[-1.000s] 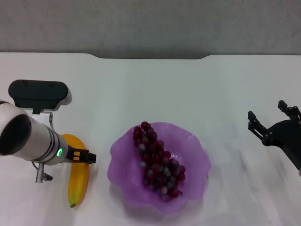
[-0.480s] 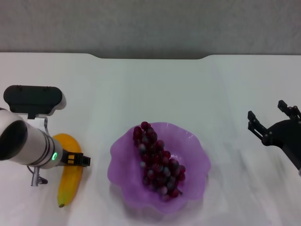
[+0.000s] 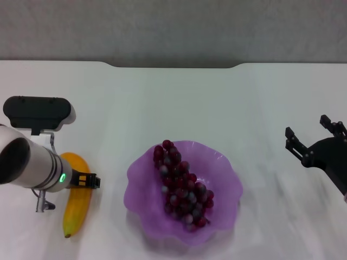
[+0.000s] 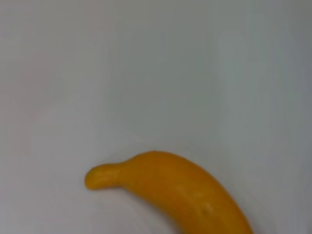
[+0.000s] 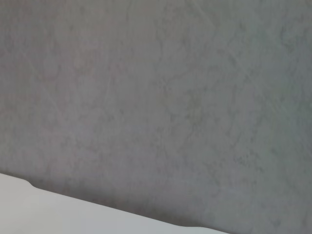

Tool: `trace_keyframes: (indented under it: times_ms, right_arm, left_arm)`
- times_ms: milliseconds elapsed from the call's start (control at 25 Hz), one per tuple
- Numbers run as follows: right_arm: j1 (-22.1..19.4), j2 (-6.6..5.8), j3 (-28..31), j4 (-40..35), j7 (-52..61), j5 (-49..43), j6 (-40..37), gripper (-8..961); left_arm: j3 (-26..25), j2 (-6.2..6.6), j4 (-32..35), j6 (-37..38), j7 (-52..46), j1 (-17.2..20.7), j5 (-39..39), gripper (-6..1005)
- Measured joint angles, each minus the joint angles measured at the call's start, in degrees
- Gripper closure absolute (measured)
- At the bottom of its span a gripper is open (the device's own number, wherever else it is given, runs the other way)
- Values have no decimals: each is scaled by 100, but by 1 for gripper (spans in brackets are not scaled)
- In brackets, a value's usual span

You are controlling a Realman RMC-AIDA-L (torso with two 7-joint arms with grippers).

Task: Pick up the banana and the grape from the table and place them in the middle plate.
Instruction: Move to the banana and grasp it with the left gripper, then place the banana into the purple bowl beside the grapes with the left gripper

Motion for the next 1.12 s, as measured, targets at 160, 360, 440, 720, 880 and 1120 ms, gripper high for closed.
trace_keyframes:
  times_ms: [160, 360, 440, 720, 880, 1120]
  right_arm:
    - [0, 0, -5, 0, 0, 0, 0, 75]
    - [6, 0, -9, 0, 0, 0, 0, 75]
    - [7, 0, -9, 0, 0, 0, 0, 75]
    - [9, 0, -17, -9, 0, 1, 1, 75]
    - [9, 0, -18, -17, 0, 0, 1, 75]
    - [9, 0, -37, -44, 0, 9, 6, 75]
  left_arm:
    - [-10, 0, -8, 35, 17, 19, 0, 425]
    - [-13, 0, -11, 80, 30, 21, 0, 499]
    - [-13, 0, -11, 86, 31, 23, 0, 498]
    - [-69, 12, -850, 293, 269, 569, 6, 495]
    - [-291, -32, -1964, 924, 763, 1550, 6, 493]
    - [-266, -45, -2902, 1932, 980, 2627, -1, 489]
